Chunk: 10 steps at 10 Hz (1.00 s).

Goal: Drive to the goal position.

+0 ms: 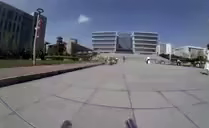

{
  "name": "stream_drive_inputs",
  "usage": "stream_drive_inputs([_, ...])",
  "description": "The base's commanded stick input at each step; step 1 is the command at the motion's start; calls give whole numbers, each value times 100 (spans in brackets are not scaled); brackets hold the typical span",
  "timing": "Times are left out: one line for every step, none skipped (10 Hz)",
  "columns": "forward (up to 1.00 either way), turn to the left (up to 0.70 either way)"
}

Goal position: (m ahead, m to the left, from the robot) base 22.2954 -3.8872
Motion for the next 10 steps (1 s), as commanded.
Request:
stream_drive_inputs([0,0])
stream_drive_inputs([0,0])
stream_drive_inputs([0,0])
stream_drive_inputs([0,0])
stream_drive_inputs([50,0])
stream_drive_inputs([50,0])
stream_drive_inputs([50,0])
stream_drive_inputs([50,0])
stream_drive_inputs([50,0])
stream_drive_inputs([50,0])
